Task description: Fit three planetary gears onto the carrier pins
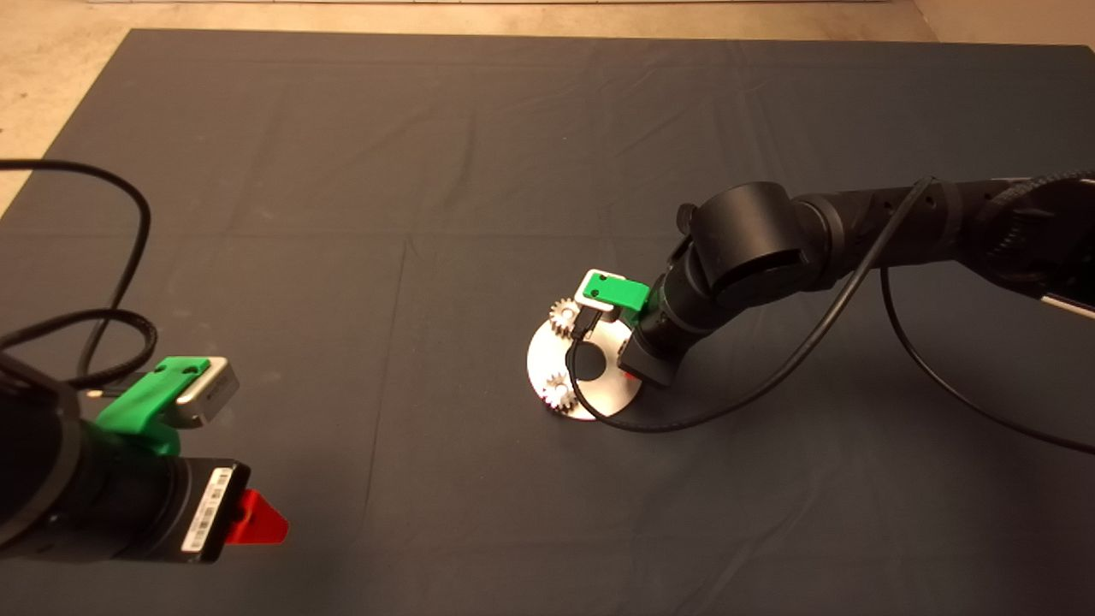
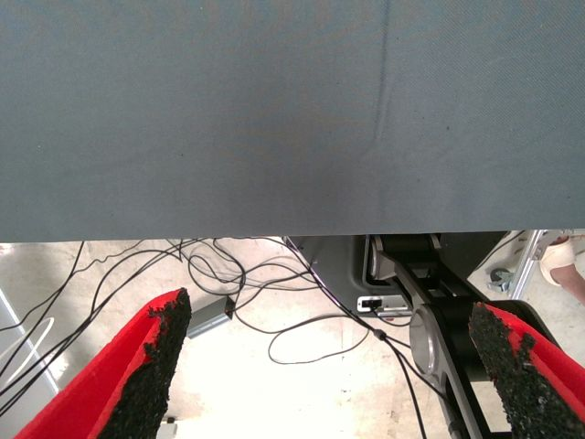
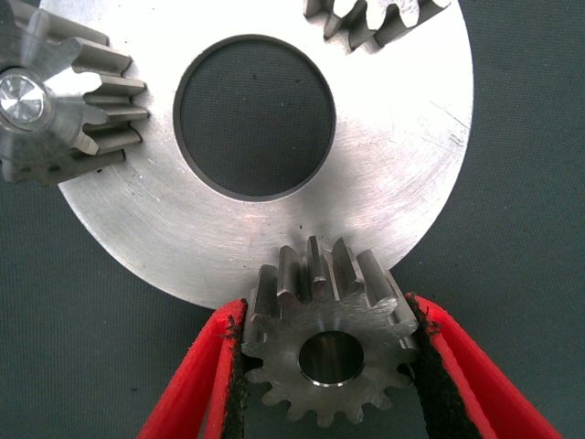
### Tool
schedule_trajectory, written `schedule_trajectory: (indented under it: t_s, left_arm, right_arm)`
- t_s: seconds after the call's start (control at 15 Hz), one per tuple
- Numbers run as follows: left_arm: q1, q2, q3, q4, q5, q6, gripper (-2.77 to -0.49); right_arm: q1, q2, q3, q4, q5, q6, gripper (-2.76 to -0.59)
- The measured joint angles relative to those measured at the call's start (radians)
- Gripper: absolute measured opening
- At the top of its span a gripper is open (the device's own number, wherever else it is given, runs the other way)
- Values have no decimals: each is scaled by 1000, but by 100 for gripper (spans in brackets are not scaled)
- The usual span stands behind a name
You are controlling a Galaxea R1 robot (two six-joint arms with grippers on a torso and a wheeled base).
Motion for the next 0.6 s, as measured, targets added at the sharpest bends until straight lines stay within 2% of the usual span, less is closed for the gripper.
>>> schedule_trajectory:
  t_s: [0.2,0.47,0.6]
  left_arm:
    - [0,0,0,0,0,0,-108]
    - [0,0,0,0,0,0,-108]
    - [0,0,0,0,0,0,-108]
  right_arm:
    - [0,2,-8,0,0,0,-228]
    - [0,16,-16,0,-16,1,-228]
    - [0,17,-16,0,-19,1,-228]
